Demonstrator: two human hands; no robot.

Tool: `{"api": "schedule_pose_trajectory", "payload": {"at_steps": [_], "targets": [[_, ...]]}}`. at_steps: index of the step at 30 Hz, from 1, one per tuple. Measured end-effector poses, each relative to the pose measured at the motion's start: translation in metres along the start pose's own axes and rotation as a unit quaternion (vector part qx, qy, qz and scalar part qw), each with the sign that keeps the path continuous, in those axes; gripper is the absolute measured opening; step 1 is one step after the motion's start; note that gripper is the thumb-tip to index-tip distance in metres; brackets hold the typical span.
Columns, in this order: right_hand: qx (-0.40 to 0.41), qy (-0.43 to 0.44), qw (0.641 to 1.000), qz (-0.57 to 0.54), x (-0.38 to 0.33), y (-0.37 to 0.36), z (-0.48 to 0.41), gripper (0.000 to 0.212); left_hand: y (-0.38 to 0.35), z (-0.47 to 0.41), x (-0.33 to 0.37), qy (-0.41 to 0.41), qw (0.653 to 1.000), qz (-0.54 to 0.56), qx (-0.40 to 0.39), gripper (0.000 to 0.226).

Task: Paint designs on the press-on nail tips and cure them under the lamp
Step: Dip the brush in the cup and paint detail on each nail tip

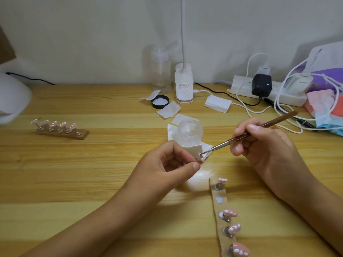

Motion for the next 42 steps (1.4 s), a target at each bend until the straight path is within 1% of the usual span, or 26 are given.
{"api": "schedule_pose_trajectory", "payload": {"at_steps": [3, 10, 16, 20, 24, 26, 33, 35, 38, 42], "targets": [[-0.004, 0.002, 1.0, 0.007, -0.001, -0.003, 0.001, 0.034, 0.0, 0.001, 0.0, 0.004, 1.0, -0.001, 0.003, 0.007], [-0.013, -0.006, 1.0, 0.024, 0.0, -0.006, 0.002, 0.032, 0.002, 0.001, 0.003, -0.01, 1.0, 0.018, 0.015, 0.008], [0.039, 0.029, 0.999, -0.012, -0.005, 0.006, 0.0, 0.034, 0.003, 0.0, 0.003, -0.016, 0.999, 0.034, 0.01, 0.009], [0.018, 0.035, 0.999, 0.006, -0.006, 0.001, 0.002, 0.027, 0.004, -0.001, 0.004, -0.02, 0.999, 0.032, 0.016, 0.008], [0.016, 0.045, 0.999, 0.014, -0.007, -0.001, 0.003, 0.029, 0.003, 0.0, 0.004, -0.021, 0.999, 0.036, 0.013, 0.008], [0.018, 0.048, 0.999, 0.017, -0.008, 0.0, 0.003, 0.033, 0.003, 0.0, 0.004, -0.021, 0.999, 0.032, 0.014, 0.008], [-0.003, 0.045, 0.998, 0.032, -0.007, -0.005, 0.003, 0.027, 0.003, 0.0, 0.003, -0.022, 0.999, 0.02, 0.01, 0.008], [-0.006, 0.045, 0.998, 0.035, -0.007, -0.005, 0.004, 0.028, 0.003, -0.001, 0.002, -0.021, 0.999, 0.022, 0.012, 0.006], [-0.01, 0.036, 0.999, 0.03, -0.005, -0.005, 0.004, 0.036, 0.003, -0.001, 0.002, -0.02, 0.999, 0.029, 0.011, 0.007], [-0.032, 0.018, 0.999, 0.014, -0.002, -0.009, 0.004, 0.028, 0.004, -0.001, 0.002, -0.025, 0.999, 0.031, 0.008, 0.009]]}}
Point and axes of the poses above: each hand's wrist, its own z-axis away from the middle knuckle, its own y-axis out of the back of the hand, x = y × z, the point moved 7 cm from there along -z, towards the middle knuckle, and after that the axes turned 1 degree about x, right-handed, at the moved point
